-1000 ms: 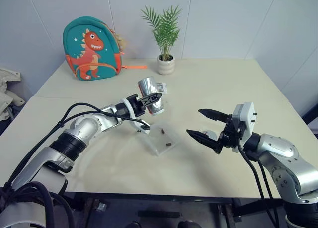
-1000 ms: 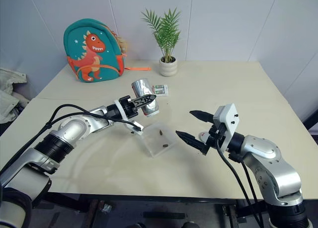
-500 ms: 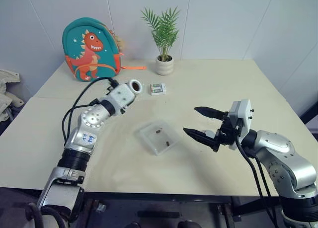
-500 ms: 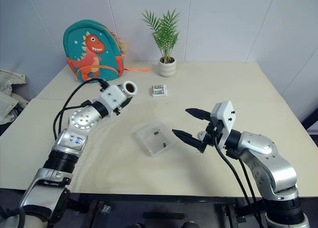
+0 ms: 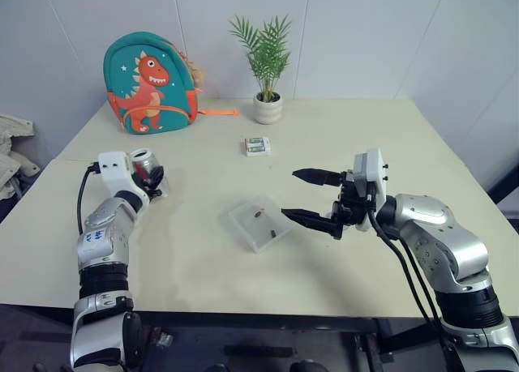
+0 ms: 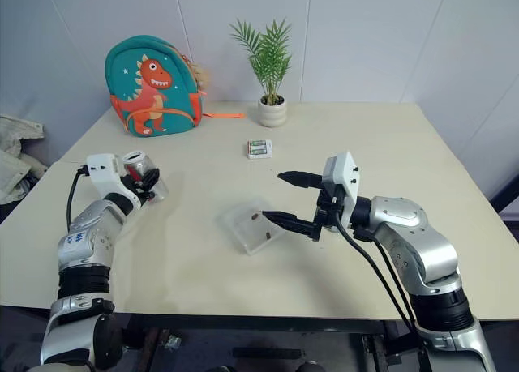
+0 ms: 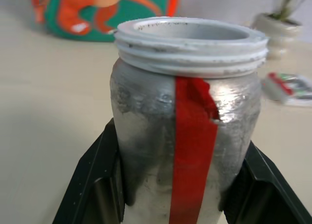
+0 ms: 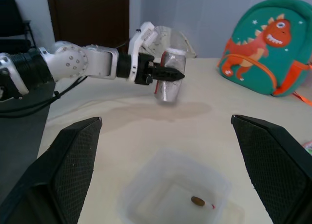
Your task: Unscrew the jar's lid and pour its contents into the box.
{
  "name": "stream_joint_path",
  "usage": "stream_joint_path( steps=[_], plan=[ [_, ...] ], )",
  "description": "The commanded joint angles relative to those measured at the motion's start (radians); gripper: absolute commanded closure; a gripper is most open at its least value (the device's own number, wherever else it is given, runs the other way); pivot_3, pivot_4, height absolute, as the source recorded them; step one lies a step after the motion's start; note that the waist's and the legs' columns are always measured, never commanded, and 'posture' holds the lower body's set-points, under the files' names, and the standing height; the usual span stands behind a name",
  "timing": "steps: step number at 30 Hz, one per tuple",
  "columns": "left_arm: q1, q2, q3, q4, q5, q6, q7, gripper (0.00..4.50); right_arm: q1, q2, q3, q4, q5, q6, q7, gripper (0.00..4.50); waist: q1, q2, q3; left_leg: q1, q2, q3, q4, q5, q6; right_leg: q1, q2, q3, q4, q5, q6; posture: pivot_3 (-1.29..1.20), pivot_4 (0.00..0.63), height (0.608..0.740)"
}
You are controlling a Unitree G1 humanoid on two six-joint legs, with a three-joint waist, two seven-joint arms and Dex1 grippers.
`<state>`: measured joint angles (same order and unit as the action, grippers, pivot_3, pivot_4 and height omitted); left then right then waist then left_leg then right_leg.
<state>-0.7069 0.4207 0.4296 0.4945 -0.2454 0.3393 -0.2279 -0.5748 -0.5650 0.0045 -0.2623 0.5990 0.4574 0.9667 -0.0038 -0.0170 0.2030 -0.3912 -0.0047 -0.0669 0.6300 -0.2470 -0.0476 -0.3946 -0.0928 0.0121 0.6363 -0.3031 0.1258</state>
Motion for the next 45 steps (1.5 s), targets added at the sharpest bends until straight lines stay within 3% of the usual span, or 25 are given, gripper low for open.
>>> stream_joint_path(
  steps=[1, 12, 13, 19, 29, 34, 39, 45],
  plan=[
    [-0.013, 0.035, -0.027, 0.097, 0.037, -0.149, -0.016, 2.53, -0.025, 0.011, -0.002, -0.004, 0.001, -0.025, 0.012, 0.02, 0.003, 0.000, 0.000, 0.000, 0.000, 0.000, 0.000, 0.000, 0.000, 0.000, 0.000, 0.000, 0.000, 0.000, 0.000, 0.00, 0.150, 0.740],
    [-0.001, 0.062, -0.071, 0.258, 0.061, -0.326, -0.027, 2.53, -0.015, 0.029, 0.001, -0.022, 0.002, -0.017, 0.000, 0.02, -0.001, 0.000, 0.000, 0.000, 0.000, 0.000, -0.001, 0.000, 0.000, 0.000, -0.001, 0.000, -0.001, 0.000, 0.000, 0.00, 0.150, 0.740],
    [0.008, 0.064, -0.074, 0.251, 0.062, -0.329, -0.029, 1.81, -0.014, 0.029, 0.002, -0.024, 0.003, -0.016, 0.001, 0.00, -0.001, 0.000, 0.000, 0.000, 0.000, 0.000, -0.001, 0.000, 0.000, 0.000, 0.000, 0.000, -0.001, 0.000, 0.000, 0.00, 0.150, 0.740],
    [0.084, 0.070, -0.065, 0.133, 0.035, -0.298, -0.042, 0.02, -0.003, 0.027, 0.001, -0.032, 0.006, -0.017, 0.005, 0.00, 0.000, 0.000, 0.000, -0.001, 0.000, 0.001, -0.002, 0.000, 0.000, -0.001, -0.001, 0.000, -0.002, 0.000, 0.000, 0.00, 0.150, 0.740],
    [0.368, 0.132, -0.057, -0.318, 0.045, -0.201, -0.067, 0.02, 0.031, 0.002, -0.017, -0.046, 0.007, -0.019, 0.019, 0.00, -0.001, 0.000, 0.000, -0.001, 0.001, 0.001, -0.004, -0.001, 0.000, -0.001, -0.001, 0.000, -0.006, 0.000, -0.001, 0.00, 0.150, 0.740],
    [0.510, 0.223, -0.086, -0.509, 0.068, -0.236, -0.185, 0.02, 0.052, -0.040, -0.042, -0.045, 0.009, -0.019, 0.034, 0.00, 0.000, 0.000, 0.000, -0.001, 0.001, 0.001, -0.008, -0.001, 0.000, -0.001, -0.001, 0.000, -0.010, 0.000, -0.002, 0.00, 0.150, 0.740],
    [0.570, 0.292, -0.107, -0.597, 0.013, -0.306, -0.366, 0.02, 0.091, -0.104, -0.086, -0.039, 0.000, -0.021, 0.050, 0.00, 0.004, 0.000, 0.000, -0.001, 0.001, 0.001, -0.011, -0.001, 0.000, 0.000, -0.003, -0.001, -0.013, 0.000, -0.003, 0.00, 0.150, 0.740],
    [0.478, 0.343, -0.206, -0.590, -0.050, -0.340, -0.595, 0.02, 0.164, -0.185, -0.155, -0.049, 0.003, -0.032, 0.083, 0.00, 0.004, 0.000, 0.000, -0.001, 0.001, 0.002, -0.015, -0.002, 0.001, 0.000, -0.003, -0.002, -0.017, -0.001, -0.004, 0.00, 0.150, 0.740]
  ],
)
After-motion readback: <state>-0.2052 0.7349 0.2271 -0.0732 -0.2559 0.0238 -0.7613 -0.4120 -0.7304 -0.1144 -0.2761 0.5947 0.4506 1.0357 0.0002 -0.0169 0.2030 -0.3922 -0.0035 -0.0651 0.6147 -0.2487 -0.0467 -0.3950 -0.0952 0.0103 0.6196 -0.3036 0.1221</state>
